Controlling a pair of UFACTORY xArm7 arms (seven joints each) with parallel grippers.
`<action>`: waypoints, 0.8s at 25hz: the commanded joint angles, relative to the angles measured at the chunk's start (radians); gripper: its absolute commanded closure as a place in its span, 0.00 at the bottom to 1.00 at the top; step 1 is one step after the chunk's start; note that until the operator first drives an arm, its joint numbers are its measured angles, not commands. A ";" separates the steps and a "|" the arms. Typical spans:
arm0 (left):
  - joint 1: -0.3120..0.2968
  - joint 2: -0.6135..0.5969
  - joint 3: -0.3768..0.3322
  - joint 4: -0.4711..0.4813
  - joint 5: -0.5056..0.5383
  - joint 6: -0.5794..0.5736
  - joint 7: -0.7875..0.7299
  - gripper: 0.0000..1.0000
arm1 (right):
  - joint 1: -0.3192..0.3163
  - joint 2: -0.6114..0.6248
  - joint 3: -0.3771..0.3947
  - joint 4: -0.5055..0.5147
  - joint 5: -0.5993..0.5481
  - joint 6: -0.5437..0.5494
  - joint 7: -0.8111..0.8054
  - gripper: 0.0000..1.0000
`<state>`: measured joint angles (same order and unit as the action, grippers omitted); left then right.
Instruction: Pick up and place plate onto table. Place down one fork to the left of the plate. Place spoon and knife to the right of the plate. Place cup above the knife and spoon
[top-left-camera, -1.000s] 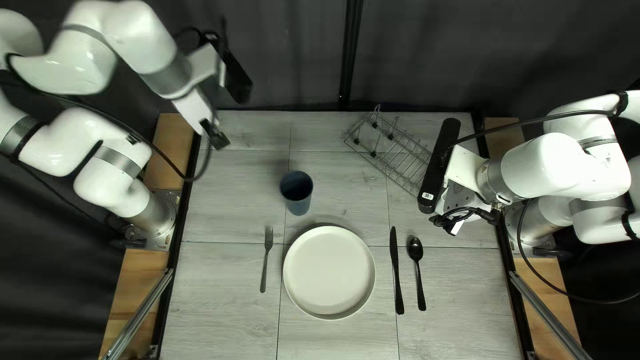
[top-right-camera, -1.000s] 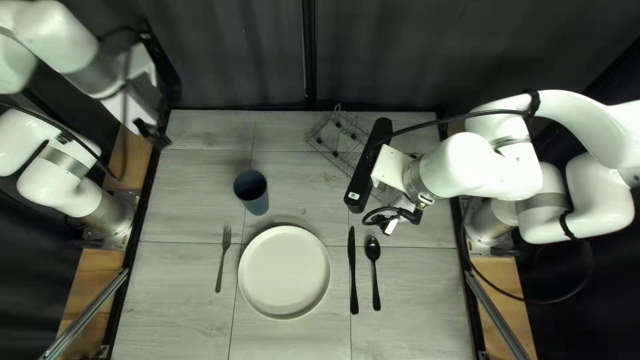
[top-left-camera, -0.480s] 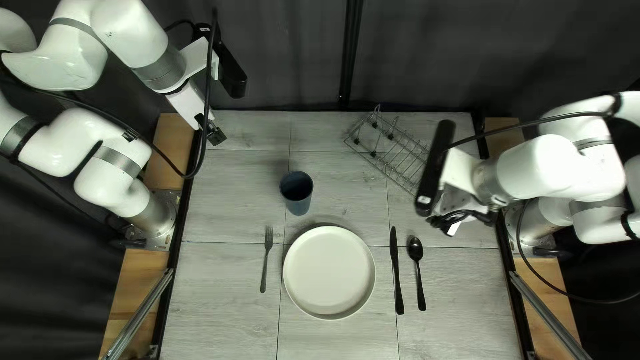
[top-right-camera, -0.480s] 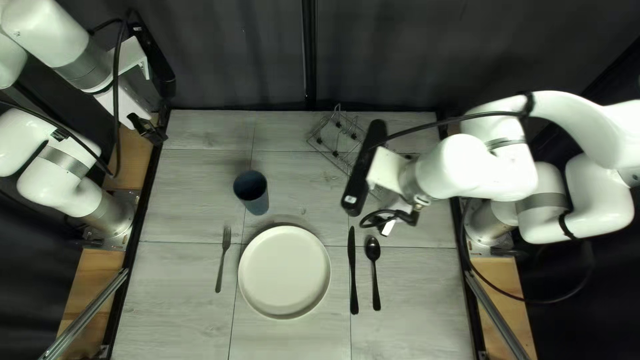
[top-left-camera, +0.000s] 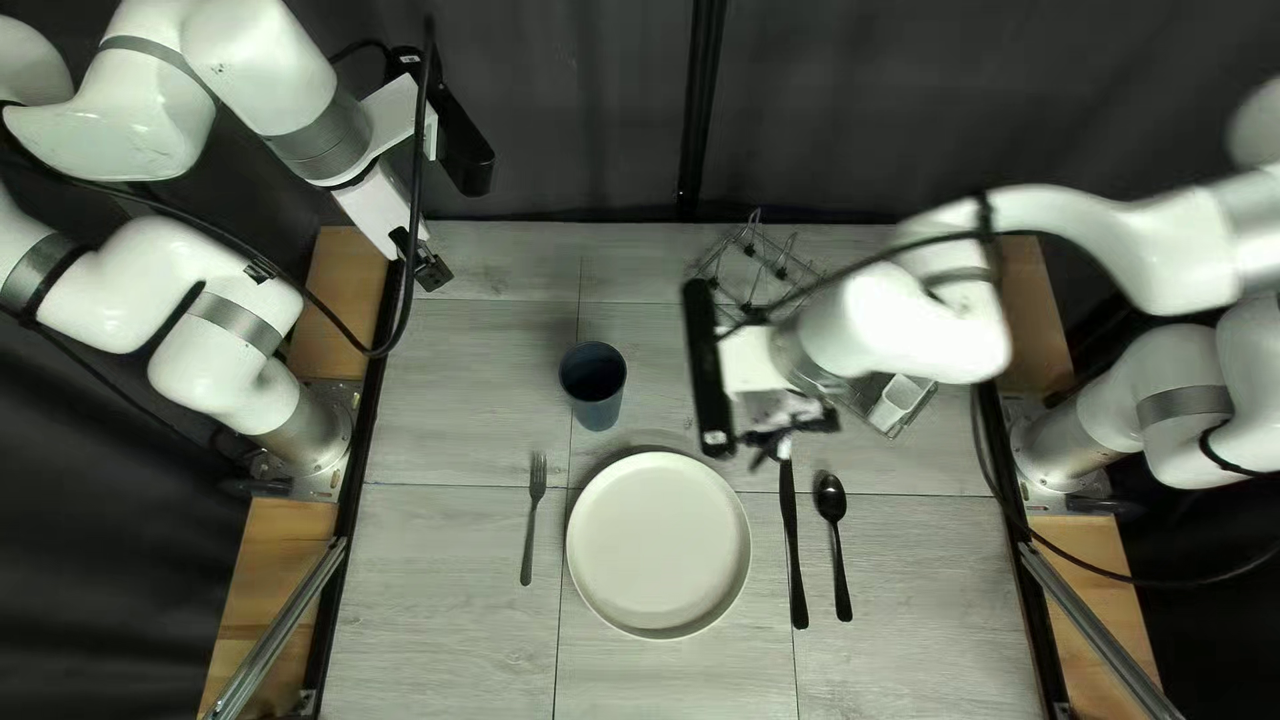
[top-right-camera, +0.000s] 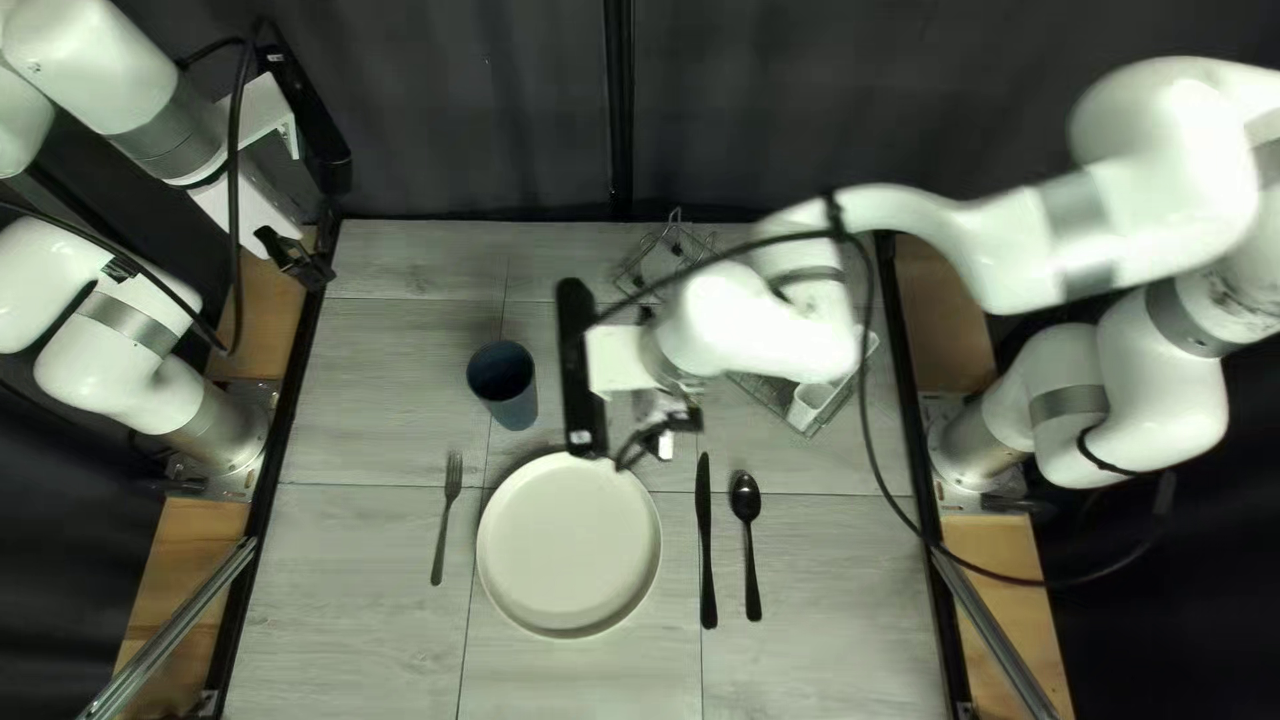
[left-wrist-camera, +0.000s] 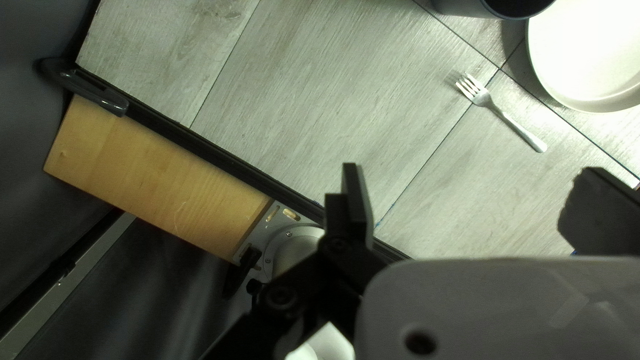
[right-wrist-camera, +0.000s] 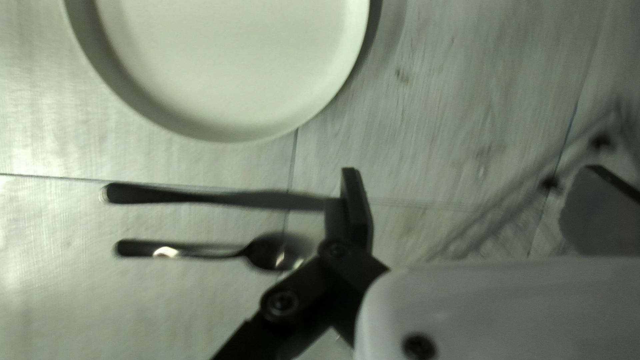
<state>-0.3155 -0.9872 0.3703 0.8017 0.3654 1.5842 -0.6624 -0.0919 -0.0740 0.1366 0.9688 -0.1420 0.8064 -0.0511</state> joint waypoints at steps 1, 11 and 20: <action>0.000 0.000 0.000 0.000 0.000 0.000 0.000 0.00 | -0.006 0.031 -0.008 -0.017 0.000 -0.051 -0.054 0.00; 0.000 0.000 0.000 0.000 0.000 0.000 0.000 0.00 | -0.046 0.289 -0.020 0.218 0.026 -0.073 -0.334 0.00; 0.000 0.000 0.000 0.000 0.000 0.000 0.000 0.00 | -0.028 0.456 -0.011 0.388 -0.013 -0.089 -0.401 0.00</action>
<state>-0.3155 -0.9872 0.3703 0.8017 0.3654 1.5842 -0.6624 -0.1244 0.3422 0.1226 1.3199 -0.1454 0.7280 -0.4357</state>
